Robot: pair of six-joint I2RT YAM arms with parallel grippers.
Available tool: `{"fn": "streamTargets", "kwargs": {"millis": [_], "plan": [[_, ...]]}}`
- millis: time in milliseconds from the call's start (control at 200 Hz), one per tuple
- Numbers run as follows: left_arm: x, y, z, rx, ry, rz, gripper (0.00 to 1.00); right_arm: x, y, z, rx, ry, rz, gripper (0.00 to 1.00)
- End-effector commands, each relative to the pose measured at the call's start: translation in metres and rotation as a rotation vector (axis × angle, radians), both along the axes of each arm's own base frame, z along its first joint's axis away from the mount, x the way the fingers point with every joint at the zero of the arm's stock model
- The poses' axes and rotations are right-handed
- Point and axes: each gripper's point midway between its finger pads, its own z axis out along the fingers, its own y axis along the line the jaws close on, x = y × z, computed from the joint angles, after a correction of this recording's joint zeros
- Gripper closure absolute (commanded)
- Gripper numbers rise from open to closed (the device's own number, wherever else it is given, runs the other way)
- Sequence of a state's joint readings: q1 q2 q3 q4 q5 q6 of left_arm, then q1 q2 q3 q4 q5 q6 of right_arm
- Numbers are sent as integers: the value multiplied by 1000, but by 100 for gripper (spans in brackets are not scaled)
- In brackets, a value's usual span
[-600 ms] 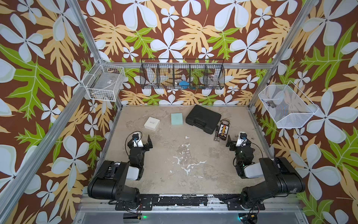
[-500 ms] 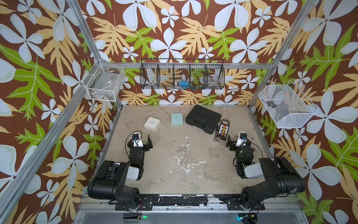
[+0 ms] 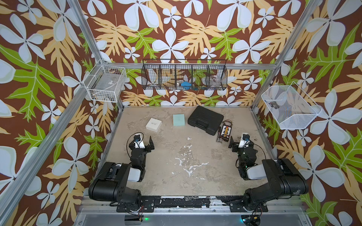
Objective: Take out the earrings from the drawer-style jewelry box
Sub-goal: Move the jewelry box to the center of the board.
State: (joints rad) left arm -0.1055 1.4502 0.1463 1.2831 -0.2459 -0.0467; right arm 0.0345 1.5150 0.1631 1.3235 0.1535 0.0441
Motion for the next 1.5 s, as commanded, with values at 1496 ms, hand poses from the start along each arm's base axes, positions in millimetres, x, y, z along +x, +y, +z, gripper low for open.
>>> {"fn": "streamTargets", "kwargs": {"millis": [1496], "plan": [[-51,-36,118,-799,112,101,0,-9,64,204,833,-136,247,0]]}}
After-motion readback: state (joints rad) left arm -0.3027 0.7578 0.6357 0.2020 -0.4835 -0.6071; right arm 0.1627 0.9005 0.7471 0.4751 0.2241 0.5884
